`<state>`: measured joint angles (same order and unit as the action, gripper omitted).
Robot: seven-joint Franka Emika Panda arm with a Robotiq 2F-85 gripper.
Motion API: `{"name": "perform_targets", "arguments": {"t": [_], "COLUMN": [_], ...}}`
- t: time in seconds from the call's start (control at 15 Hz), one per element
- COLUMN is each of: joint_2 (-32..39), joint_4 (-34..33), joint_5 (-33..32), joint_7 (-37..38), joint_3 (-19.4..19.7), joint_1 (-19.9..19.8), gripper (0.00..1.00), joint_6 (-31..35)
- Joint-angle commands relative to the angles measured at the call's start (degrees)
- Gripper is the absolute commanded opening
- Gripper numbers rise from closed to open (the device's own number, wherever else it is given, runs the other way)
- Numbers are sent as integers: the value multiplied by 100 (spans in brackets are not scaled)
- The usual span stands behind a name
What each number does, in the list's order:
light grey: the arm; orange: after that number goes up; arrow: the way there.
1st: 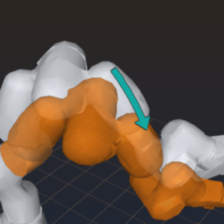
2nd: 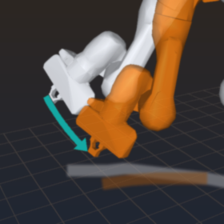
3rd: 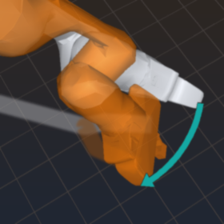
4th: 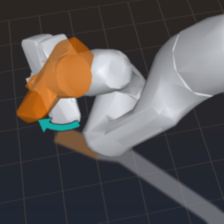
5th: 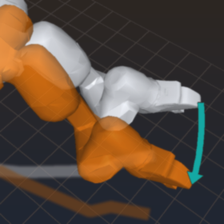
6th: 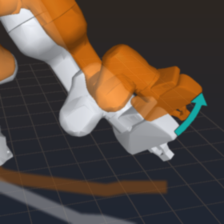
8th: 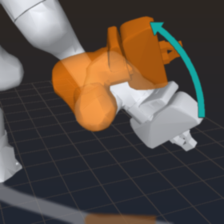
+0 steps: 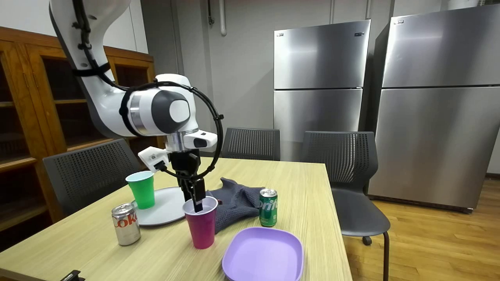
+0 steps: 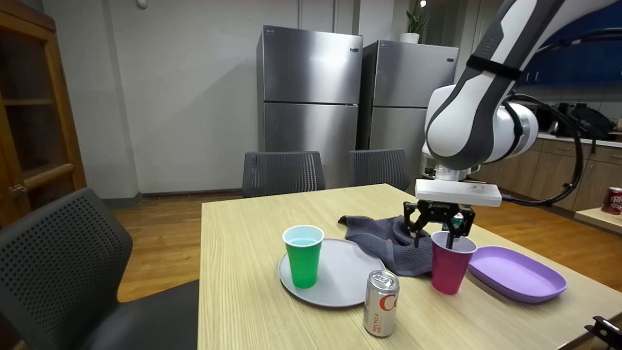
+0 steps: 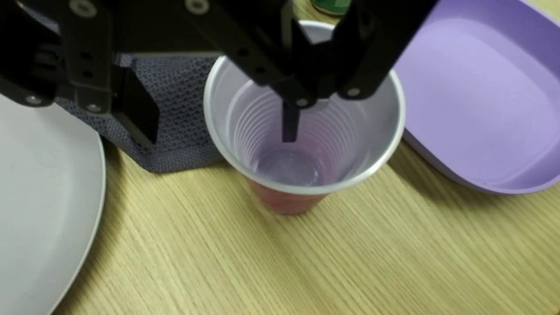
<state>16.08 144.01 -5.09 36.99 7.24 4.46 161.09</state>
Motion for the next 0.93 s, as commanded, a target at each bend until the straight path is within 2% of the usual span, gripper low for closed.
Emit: {"name": "perform_targets", "arguments": {"t": [0.0, 0.33, 0.47, 0.87], "joint_2": [58, -6, -68, -295], "joint_4": [-70, -33, -12, -5], "joint_5": [74, 130, 104, -31], "joint_7": [-25, -105, -129, -106], "joint_3": [118, 114, 129, 202], "joint_1": [141, 100, 107, 187], "gripper": [42, 3, 0, 1], "joint_6": [47, 46, -13, -378]}}
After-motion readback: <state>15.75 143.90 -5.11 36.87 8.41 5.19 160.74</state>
